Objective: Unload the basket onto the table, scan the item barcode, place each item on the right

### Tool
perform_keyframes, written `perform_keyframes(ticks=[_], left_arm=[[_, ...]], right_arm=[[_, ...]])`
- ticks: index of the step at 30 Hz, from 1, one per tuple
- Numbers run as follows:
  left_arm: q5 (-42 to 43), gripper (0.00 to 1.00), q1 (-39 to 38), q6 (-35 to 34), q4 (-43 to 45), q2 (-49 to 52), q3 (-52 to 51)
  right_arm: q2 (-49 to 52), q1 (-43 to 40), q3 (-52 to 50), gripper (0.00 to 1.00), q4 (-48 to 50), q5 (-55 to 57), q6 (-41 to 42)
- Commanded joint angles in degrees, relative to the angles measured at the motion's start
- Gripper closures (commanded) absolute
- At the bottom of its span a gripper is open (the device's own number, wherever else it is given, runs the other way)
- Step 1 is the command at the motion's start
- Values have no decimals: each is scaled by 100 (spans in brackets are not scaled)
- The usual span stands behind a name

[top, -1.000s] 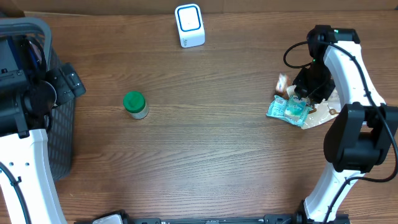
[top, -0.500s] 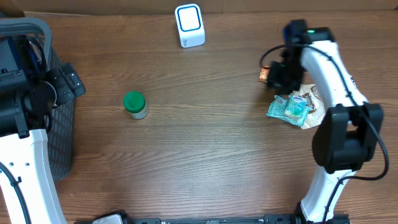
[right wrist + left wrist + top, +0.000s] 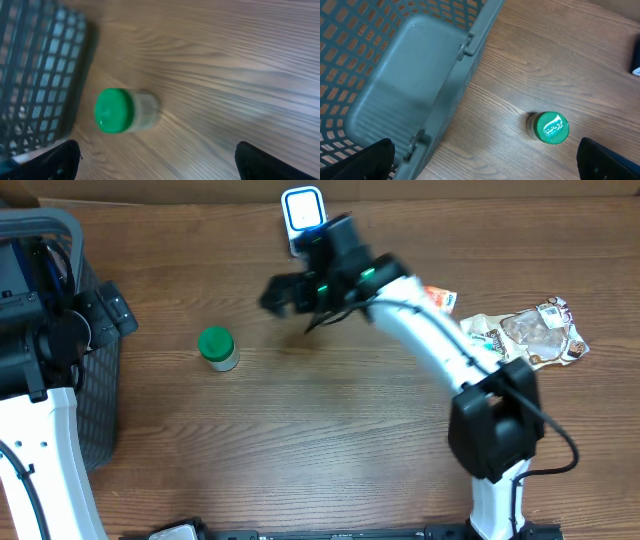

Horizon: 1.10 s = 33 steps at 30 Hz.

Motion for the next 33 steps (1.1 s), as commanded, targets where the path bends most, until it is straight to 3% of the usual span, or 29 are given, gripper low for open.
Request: perform_keyframes(ticks=[1, 6, 13, 23, 33], left_arm=[[22, 0, 26, -59, 11, -24, 63], [22, 0, 26, -61, 11, -24, 63], [22, 0, 26, -61, 11, -24, 63], [22, 1, 26, -59, 11, -24, 63], [22, 1, 26, -61, 11, -24, 63]], right_arm=[[278, 546, 125, 0, 225, 1034, -85], [640, 1163, 125, 0, 651, 1121, -933], [940, 1335, 125, 0, 1233, 1086, -1084], [1191, 1554, 125, 0, 1497, 772, -2090], [1377, 1751, 125, 0, 1788, 1423, -2256]])
